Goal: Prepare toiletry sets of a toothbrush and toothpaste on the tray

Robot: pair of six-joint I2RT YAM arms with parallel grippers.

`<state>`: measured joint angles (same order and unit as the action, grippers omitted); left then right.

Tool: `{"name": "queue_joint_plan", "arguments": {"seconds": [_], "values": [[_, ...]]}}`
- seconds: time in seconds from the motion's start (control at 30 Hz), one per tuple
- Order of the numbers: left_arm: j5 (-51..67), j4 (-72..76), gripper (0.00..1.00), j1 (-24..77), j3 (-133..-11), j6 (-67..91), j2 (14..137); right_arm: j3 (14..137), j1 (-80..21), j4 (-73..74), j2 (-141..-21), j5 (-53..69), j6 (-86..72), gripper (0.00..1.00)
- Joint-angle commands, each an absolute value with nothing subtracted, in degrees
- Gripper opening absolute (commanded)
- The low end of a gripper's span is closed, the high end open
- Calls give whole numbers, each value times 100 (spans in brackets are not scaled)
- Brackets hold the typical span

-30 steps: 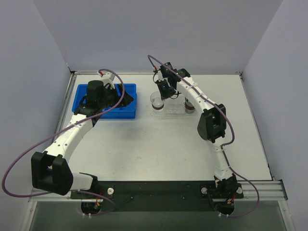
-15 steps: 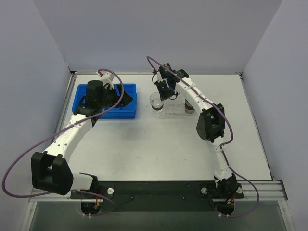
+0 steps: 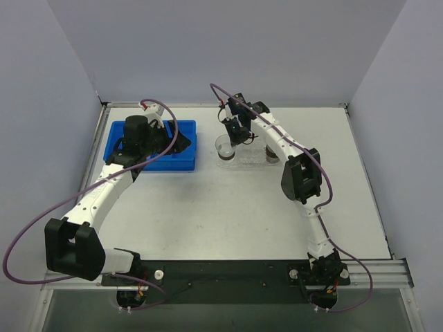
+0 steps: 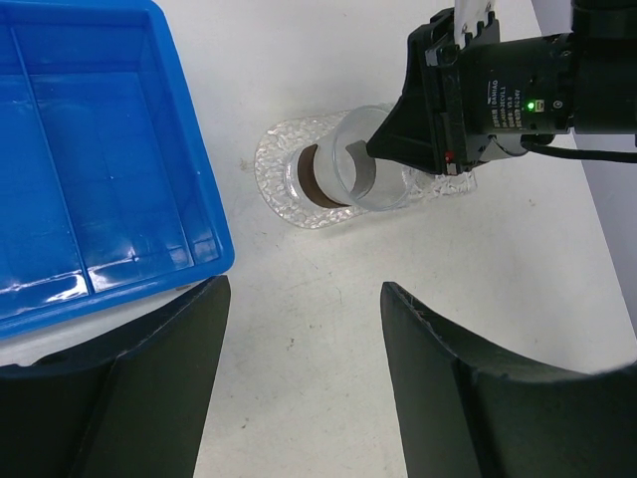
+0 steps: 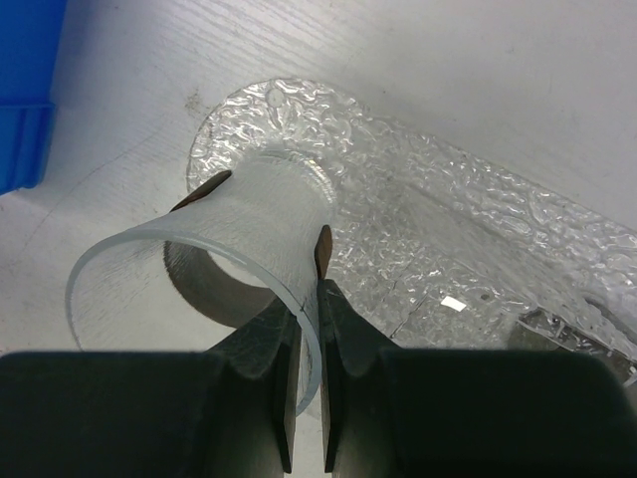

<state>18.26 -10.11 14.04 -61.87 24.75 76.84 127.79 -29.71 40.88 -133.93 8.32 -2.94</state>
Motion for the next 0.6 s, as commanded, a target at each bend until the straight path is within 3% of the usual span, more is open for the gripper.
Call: {"name": "queue_joint_plan", "arguments": {"seconds": [0.0, 0.5, 0.57], "values": [[1898, -923, 72, 1345, -6407, 2399, 7647, 13052, -3015, 3973, -13368, 817, -360, 0], [1925, -905, 72, 1318, -6381, 2399, 7655, 13008, -3006, 3981, -13395, 730, -387, 0], [1916, -897, 72, 1318, -6381, 2399, 7664, 12999, -3015, 3973, -13377, 712, -387, 5]]}}
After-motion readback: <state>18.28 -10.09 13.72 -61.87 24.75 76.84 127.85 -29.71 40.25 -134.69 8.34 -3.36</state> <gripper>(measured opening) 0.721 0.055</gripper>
